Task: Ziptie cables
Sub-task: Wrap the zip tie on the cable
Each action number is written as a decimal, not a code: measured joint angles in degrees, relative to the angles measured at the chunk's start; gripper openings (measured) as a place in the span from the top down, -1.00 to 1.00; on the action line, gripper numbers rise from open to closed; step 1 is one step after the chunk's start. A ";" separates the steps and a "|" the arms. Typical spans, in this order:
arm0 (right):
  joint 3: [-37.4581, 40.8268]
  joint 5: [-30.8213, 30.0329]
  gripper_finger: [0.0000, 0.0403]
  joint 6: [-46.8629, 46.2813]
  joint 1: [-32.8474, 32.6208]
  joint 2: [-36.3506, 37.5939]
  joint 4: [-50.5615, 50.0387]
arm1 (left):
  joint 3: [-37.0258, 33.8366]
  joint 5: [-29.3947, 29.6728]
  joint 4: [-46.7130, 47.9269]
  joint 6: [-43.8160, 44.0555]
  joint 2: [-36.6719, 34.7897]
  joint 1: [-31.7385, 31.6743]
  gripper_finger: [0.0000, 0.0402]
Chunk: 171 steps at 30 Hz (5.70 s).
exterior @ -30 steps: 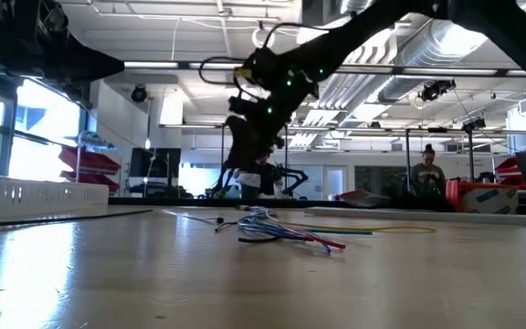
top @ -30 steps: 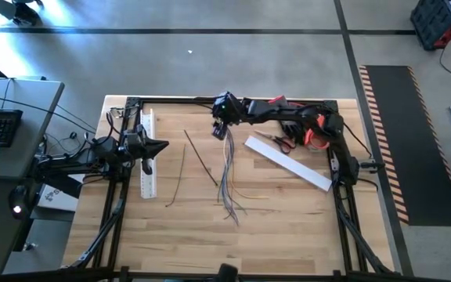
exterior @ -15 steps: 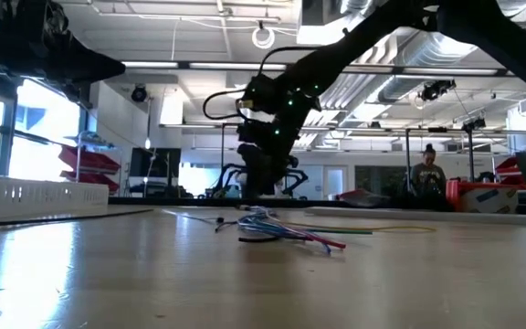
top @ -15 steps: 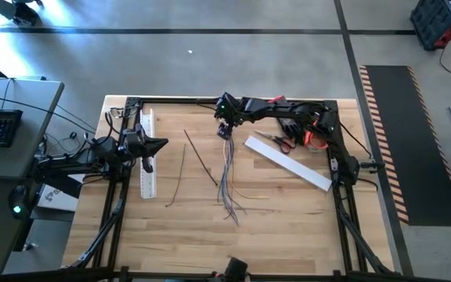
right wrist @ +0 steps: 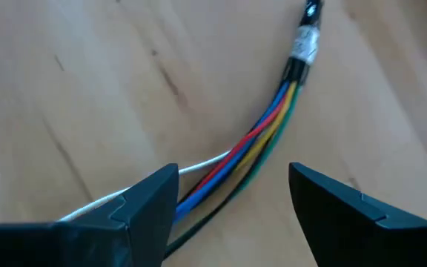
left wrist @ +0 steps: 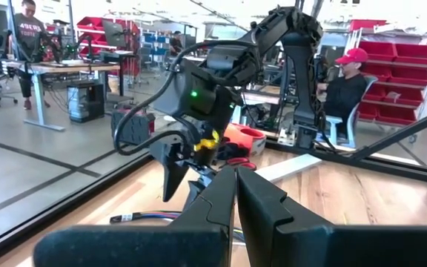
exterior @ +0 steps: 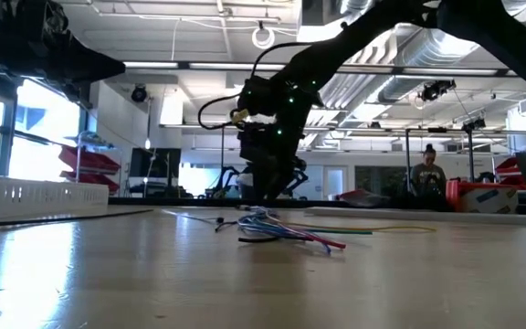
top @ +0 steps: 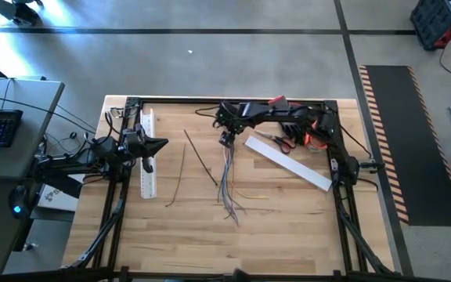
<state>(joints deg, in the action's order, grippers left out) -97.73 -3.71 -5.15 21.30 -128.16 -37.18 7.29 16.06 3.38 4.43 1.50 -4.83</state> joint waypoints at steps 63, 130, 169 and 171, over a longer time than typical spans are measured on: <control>-5.18 1.74 0.12 4.13 -12.04 -6.59 9.48 | -0.02 -0.90 1.57 0.93 0.11 -0.01 1.00; -5.16 -41.19 1.00 16.08 -40.77 25.81 9.86 | 30.82 3.53 -66.72 -24.47 86.00 17.92 -0.19; -3.09 -81.56 1.00 -40.09 -68.72 25.86 -24.11 | 40.00 29.53 3.39 -0.38 84.78 37.46 0.95; 0.92 -81.36 1.00 -53.32 -66.86 25.86 -30.11 | 40.00 24.18 10.36 5.04 82.13 39.59 0.97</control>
<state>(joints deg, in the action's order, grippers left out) -96.82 -85.07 -58.47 -45.56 -102.30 -67.29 47.29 40.24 13.74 9.47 83.63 34.75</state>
